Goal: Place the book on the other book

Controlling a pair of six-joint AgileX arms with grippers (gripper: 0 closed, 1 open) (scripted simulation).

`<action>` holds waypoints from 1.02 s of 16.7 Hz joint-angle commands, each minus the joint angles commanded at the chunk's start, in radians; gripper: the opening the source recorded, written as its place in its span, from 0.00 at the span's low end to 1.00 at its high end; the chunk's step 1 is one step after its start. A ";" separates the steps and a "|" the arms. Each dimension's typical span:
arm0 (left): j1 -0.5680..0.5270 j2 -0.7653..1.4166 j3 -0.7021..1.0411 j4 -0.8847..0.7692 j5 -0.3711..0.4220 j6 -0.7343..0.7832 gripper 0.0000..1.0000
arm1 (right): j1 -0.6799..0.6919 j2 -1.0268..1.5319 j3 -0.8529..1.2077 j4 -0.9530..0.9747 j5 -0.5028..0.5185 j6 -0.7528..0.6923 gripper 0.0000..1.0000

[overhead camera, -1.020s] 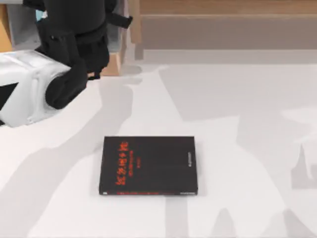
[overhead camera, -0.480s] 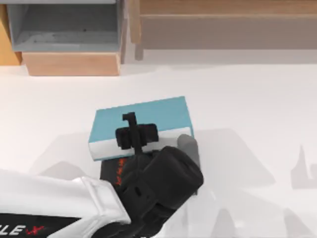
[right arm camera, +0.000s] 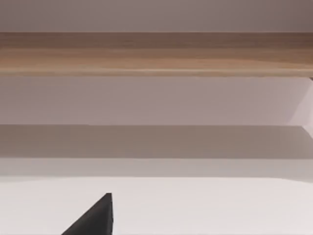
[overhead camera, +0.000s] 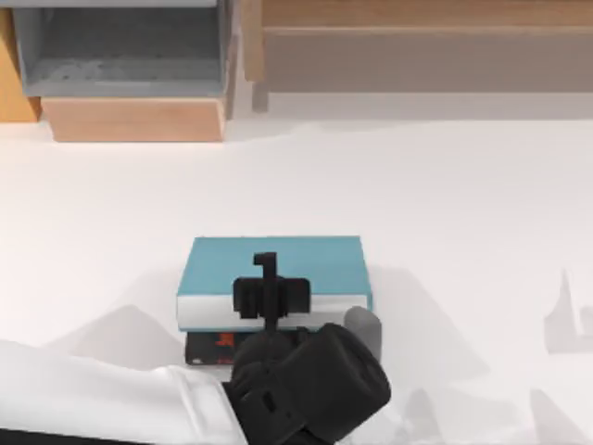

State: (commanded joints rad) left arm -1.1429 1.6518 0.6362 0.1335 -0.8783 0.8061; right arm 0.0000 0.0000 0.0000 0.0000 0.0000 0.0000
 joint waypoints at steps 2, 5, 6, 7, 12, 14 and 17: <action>0.004 0.006 0.000 0.009 0.004 0.007 0.00 | 0.000 0.000 0.000 0.000 0.000 0.000 1.00; 0.011 0.017 0.000 0.025 0.011 0.019 0.00 | 0.000 0.000 0.000 0.000 0.000 0.000 1.00; 0.011 0.017 0.000 0.025 0.011 0.019 0.00 | 0.000 0.000 0.000 0.000 0.000 0.000 1.00; 0.011 0.017 0.000 0.025 0.011 0.019 0.00 | 0.000 0.000 0.000 0.000 0.000 0.000 1.00; 0.011 0.017 0.000 0.025 0.011 0.019 0.38 | 0.000 0.000 0.000 0.000 0.000 0.000 1.00; 0.011 0.017 0.000 0.025 0.011 0.019 0.53 | 0.000 0.000 0.000 0.000 0.000 0.000 1.00; 0.011 0.017 0.000 0.025 0.011 0.019 0.75 | 0.000 0.000 0.000 0.000 0.000 0.000 1.00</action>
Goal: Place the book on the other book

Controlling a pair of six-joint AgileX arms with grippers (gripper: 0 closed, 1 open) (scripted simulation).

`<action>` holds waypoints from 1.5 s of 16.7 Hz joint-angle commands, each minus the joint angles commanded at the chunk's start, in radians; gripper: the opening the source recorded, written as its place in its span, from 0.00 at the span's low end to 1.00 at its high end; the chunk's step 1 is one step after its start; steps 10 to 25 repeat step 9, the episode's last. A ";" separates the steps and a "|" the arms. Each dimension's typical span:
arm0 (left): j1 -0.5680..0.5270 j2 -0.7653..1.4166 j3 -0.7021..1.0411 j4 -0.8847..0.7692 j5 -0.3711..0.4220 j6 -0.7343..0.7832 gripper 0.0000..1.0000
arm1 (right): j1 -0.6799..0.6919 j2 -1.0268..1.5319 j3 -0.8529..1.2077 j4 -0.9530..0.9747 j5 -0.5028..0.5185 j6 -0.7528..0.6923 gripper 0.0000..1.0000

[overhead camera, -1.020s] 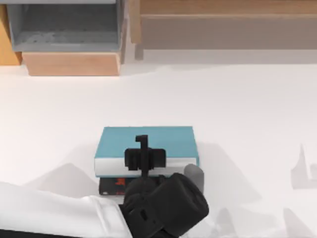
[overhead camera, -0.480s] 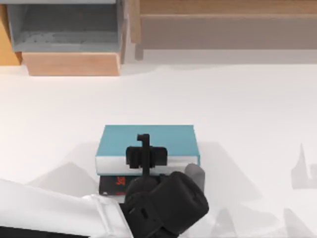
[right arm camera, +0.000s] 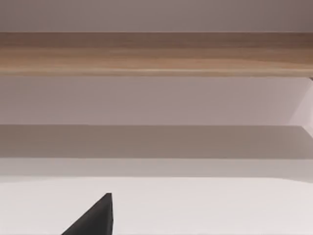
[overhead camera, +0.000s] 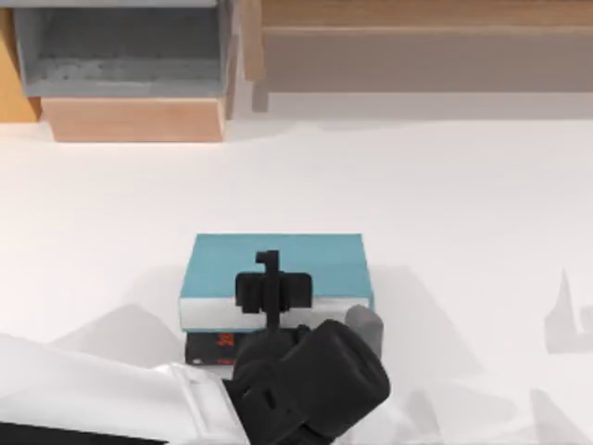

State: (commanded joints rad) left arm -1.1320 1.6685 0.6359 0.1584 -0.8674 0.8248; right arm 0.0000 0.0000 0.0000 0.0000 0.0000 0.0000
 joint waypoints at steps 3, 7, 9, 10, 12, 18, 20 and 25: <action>0.000 0.000 0.000 0.000 0.000 0.000 0.98 | 0.000 0.000 0.000 0.000 0.000 0.000 1.00; 0.000 0.000 0.000 0.000 0.000 0.000 1.00 | 0.000 0.000 0.000 0.000 0.000 0.000 1.00; 0.000 0.000 0.000 0.000 0.000 0.000 1.00 | 0.000 0.000 0.000 0.000 0.000 0.000 1.00; 0.000 0.000 0.000 0.000 0.000 0.000 1.00 | 0.000 0.000 0.000 0.000 0.000 0.000 1.00; 0.000 0.000 0.000 0.000 0.000 0.000 1.00 | 0.000 0.000 0.000 0.000 0.000 0.000 1.00; 0.000 0.000 0.000 0.000 0.000 0.000 1.00 | 0.000 0.000 0.000 0.000 0.000 0.000 1.00; 0.000 0.000 0.000 0.000 0.000 0.000 1.00 | 0.000 0.000 0.000 0.000 0.000 0.000 1.00; 0.000 0.000 0.000 0.000 0.000 0.000 1.00 | 0.000 0.000 0.000 0.000 0.000 0.000 1.00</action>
